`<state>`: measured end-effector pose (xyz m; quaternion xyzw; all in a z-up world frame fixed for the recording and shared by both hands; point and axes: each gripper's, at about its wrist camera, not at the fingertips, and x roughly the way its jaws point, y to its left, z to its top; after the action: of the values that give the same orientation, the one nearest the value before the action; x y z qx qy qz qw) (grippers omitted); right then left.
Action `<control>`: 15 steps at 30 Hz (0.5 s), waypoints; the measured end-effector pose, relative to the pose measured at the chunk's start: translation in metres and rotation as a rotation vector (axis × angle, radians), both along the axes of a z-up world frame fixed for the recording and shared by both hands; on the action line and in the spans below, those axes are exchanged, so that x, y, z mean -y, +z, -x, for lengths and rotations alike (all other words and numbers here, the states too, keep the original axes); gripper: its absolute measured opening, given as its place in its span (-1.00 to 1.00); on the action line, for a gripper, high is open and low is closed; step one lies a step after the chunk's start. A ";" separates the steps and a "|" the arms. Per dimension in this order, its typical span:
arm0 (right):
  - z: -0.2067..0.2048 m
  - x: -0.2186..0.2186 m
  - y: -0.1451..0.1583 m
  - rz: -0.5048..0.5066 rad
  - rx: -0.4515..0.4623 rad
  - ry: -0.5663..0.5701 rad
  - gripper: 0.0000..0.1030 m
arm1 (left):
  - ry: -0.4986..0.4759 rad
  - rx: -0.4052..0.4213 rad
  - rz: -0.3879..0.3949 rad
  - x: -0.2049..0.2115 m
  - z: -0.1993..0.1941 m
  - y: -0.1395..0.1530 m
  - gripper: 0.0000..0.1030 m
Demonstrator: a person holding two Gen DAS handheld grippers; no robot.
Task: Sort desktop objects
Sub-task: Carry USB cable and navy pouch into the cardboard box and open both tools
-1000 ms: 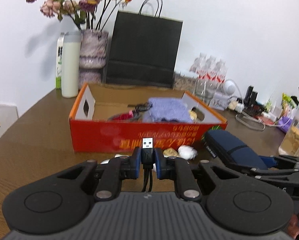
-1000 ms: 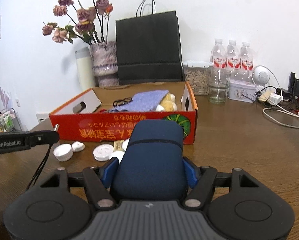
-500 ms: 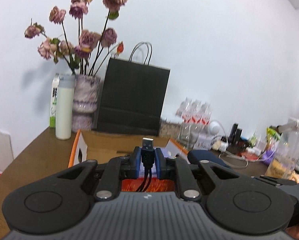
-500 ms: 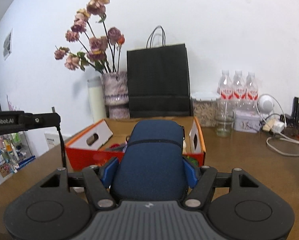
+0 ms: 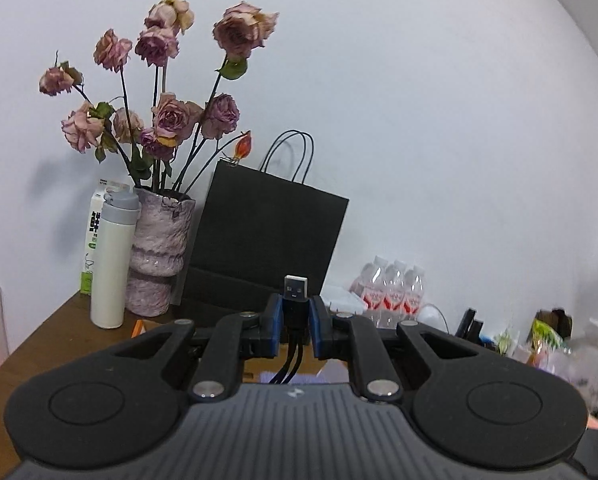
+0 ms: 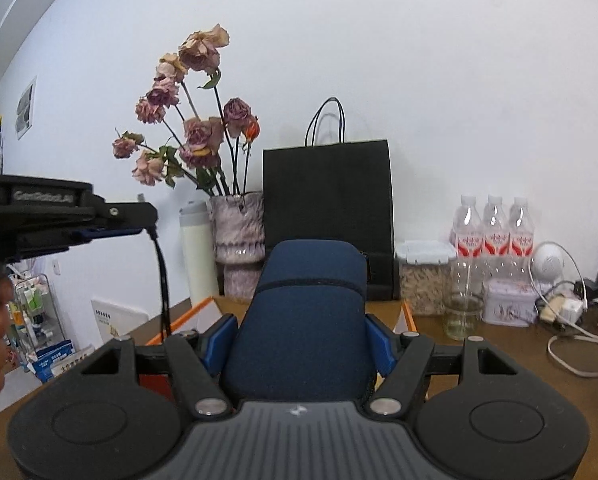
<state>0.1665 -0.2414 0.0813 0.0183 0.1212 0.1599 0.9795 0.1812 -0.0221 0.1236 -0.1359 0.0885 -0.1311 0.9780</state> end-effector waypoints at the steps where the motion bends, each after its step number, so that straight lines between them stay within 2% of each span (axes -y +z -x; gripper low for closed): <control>1: -0.006 -0.001 0.002 0.000 0.004 0.002 0.30 | 0.006 0.003 0.004 0.000 -0.007 0.001 -0.72; 7: -0.046 -0.008 0.001 0.003 -0.007 0.009 0.30 | 0.025 -0.028 0.005 0.005 -0.051 -0.009 -0.72; 15: -0.107 -0.013 -0.030 0.029 -0.097 0.011 0.30 | 0.080 -0.121 0.010 -0.006 -0.109 -0.045 -0.72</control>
<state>0.2733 -0.2286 0.0515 0.0110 0.1709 0.1623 0.9718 0.2904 -0.0163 0.0789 -0.1517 0.1412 -0.0839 0.9747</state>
